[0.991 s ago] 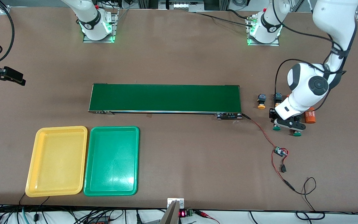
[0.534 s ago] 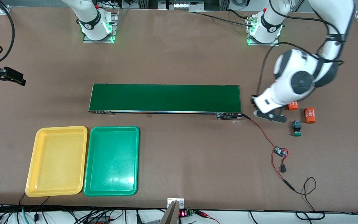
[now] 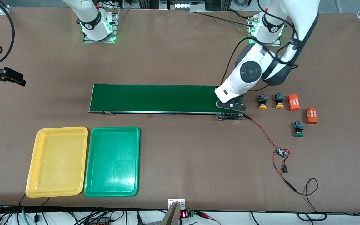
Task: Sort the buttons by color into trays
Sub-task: 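Carry the green button onto the conveyor belt and open the left gripper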
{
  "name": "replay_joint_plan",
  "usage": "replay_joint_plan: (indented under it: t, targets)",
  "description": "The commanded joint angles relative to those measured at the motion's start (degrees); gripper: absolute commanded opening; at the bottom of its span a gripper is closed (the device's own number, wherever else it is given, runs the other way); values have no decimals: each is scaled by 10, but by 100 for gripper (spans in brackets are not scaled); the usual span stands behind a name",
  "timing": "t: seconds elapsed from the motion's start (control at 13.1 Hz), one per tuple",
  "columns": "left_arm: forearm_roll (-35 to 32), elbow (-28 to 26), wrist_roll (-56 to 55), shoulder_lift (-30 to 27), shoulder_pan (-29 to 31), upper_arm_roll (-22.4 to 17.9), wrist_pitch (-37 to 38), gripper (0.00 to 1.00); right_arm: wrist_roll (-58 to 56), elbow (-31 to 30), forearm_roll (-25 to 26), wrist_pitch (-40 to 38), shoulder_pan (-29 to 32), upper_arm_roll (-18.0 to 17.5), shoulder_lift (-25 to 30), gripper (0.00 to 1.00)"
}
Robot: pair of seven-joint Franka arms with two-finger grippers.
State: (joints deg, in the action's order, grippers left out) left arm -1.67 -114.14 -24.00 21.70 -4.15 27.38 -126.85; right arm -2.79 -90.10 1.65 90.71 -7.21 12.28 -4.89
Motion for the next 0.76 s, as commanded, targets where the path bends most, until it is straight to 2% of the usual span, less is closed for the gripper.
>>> replay_joint_plan:
  t: [0.0, 0.08, 0.15, 0.23, 0.31, 0.53, 0.69]
  targets:
    - [-2, 1, -14, 28, -3, 0, -34, 26, 2, -4, 3, 0, 3, -1, 0, 100]
    - [-2, 1, -15, 31, -3, 0, -35, 32, 2, -4, 3, 2, -1, -1, 0, 100]
    - [-2, 2, -15, 30, -3, 0, -34, 46, 2, -4, 3, 0, -2, -1, 0, 100]
    - [-2, 2, -15, 27, -2, 1, -30, 86, 3, -5, 0, -1, 0, -1, -1, 100]
    - [-2, 2, -12, 24, 1, 1, -25, 100, 3, -5, -1, -2, 2, -1, -2, 100]
    - [-2, 26, -11, 5, 13, -1, 29, 100, 3, -5, -1, -2, 4, 0, 0, 100]
    - [-2, 92, -11, 5, 51, -4, 138, 100, 2, -5, -1, -1, 15, 0, 0, 100]
